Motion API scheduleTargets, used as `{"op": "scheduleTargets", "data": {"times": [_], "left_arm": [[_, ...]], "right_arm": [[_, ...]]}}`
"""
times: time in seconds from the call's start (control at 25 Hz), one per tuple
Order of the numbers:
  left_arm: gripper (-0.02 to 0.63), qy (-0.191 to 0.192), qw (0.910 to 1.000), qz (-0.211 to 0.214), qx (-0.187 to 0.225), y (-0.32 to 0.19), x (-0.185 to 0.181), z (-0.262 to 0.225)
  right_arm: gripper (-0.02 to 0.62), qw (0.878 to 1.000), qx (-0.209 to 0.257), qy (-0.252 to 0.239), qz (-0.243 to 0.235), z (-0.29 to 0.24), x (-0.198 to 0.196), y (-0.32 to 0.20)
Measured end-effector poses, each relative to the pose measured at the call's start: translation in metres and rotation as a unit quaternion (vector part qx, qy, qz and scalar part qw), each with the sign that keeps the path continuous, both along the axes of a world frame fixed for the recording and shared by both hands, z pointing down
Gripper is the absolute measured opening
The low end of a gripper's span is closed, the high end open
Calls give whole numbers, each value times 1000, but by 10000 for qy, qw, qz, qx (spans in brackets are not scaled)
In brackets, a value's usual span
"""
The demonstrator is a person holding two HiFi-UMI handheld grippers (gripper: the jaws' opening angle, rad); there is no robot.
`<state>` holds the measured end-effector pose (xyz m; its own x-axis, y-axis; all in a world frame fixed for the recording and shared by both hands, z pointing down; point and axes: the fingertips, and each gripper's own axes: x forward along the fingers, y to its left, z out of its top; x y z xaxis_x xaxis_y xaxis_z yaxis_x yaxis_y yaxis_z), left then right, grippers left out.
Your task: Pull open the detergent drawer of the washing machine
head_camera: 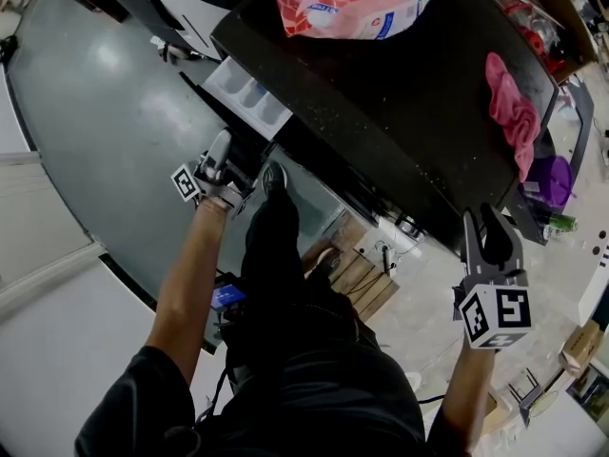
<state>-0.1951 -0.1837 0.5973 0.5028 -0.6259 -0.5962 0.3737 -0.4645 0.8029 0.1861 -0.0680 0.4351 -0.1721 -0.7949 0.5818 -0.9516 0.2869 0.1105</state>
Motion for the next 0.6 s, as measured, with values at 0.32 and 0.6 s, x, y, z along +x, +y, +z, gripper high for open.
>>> {"op": "scheduleTargets", "data": {"times": [0.32,0.6], "left_arm": [[284,-88,9998,35,-171,5,2,3],[270,-146,9998,26,-100,8,-1,6]], "right_arm": [[120,9999,24,-98,-59,2,-5,7],[120,10000,-25,-70,21,6,7,18]]}}
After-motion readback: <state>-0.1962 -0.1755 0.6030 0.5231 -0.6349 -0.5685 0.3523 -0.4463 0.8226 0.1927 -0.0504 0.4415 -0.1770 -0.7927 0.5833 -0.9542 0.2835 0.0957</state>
